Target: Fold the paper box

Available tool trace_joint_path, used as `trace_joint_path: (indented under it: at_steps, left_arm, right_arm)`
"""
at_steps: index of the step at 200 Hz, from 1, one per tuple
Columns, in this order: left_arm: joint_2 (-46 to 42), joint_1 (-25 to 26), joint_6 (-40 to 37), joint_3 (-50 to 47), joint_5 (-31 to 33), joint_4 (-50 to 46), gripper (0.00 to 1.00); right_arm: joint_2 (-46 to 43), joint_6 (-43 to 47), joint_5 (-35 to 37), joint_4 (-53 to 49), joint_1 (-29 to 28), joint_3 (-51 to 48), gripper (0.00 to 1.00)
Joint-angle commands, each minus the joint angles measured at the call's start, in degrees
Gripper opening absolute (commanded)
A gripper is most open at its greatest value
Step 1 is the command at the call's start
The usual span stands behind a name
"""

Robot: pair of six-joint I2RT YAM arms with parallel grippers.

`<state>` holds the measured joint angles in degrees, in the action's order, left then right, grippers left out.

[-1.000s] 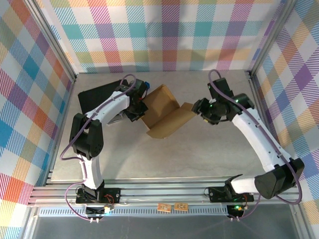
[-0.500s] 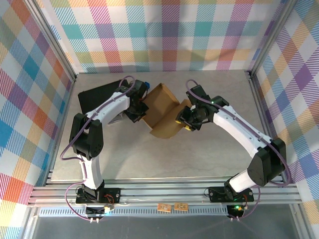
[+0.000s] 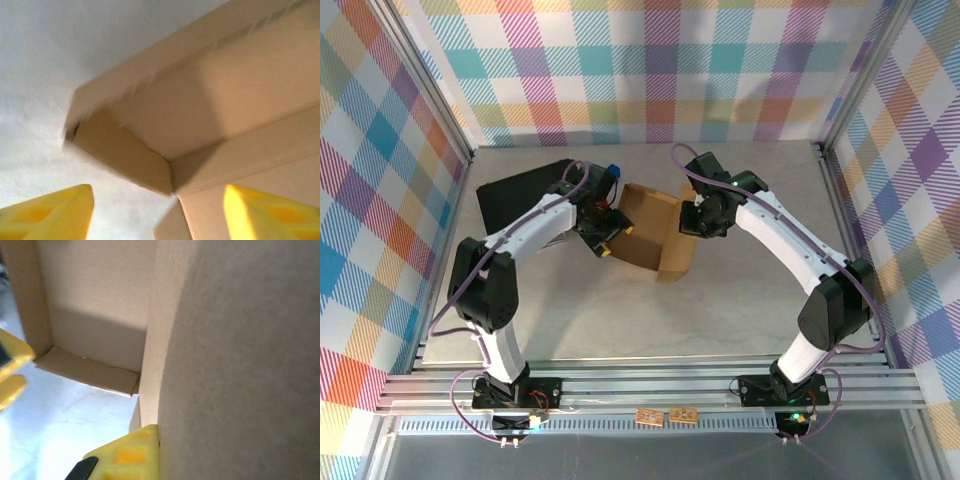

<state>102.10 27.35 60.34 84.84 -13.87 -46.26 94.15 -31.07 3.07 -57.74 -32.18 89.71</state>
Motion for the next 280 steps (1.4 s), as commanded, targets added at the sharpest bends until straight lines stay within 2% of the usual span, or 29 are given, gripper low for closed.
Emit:
trace_joint_path:
  at_steps: [1, 24, 52, 78, 107, 135, 156, 168, 213, 237, 246, 254, 280]
  left_arm:
    - [-7.45, -0.14, 0.31, 1.63, -5.17, -1.92, 0.71]
    - [-9.37, -2.92, 0.83, 1.51, -6.23, -2.46, 0.75]
    - [-6.82, -7.05, 2.05, 2.05, -7.4, 0.78, 0.74]
    - [-2.05, -7.68, 5.45, 4.11, -9.44, 3.28, 0.73]
    - [-0.82, -7.67, 10.78, 2.71, -9.86, 6.91, 0.7]
    - [-1.17, -7.67, 13.87, 3.22, -10.04, 4.02, 0.66]
    - [-2.27, -7.92, 15.01, 6.62, -6.88, -6.39, 0.62]
    - [-3.67, -8.32, 16.14, 6.98, -6.05, -9.05, 0.62]
    - [-6.75, -9.5, 20.35, 1.21, -7.52, -7.67, 0.61]
    - [-6.45, -10.46, 20.93, -1.81, -7.48, -5.86, 0.64]
    - [-6.64, -10.93, 21.66, -2.84, -7.06, -4.99, 0.73]
    - [-6.53, -11.45, 22.14, -3.87, -7.17, -4.09, 0.75]
    - [-4.9, -13.0, 22.54, -5.28, -8.25, -1.39, 0.76]
  right_arm:
    - [0.24, 17.22, 0.19, -7.34, 0.53, 2.41, 0.0]
    - [0.37, 27.38, -3.12, -9.07, 0.54, 3.34, 0.0]
    - [2.98, 32.73, -1.16, -12.08, 0.55, 6.07, 0.0]
    - [4.88, 31.97, -0.91, -12.75, 0.46, 8.76, 0.0]
    - [5.91, 31.03, -0.12, -12.58, -0.42, 10.61, 0.0]
    - [7.21, 30.48, 2.79, -12.99, -2.02, 12.42, 0.0]
    - [8.15, 29.41, 7.04, -13.55, -3.28, 14.6, 0.0]
    - [8.52, 29.24, 10.16, -14.0, -4.08, 16.23, 0.0]
    - [11.28, 35.54, 16.57, -14.88, -8.51, 21.42, 0.0]
    - [13.43, 35.62, 18.29, -14.99, -10.5, 21.75, 0.0]
    - [13.98, 35.99, 19.06, -14.65, -11.3, 21.76, 0.0]
    - [14.42, 36.17, 19.23, -14.51, -11.86, 22.11, 0.0]
    - [15.49, 36.17, 19.67, -14.69, -12.72, 23.42, 0.0]
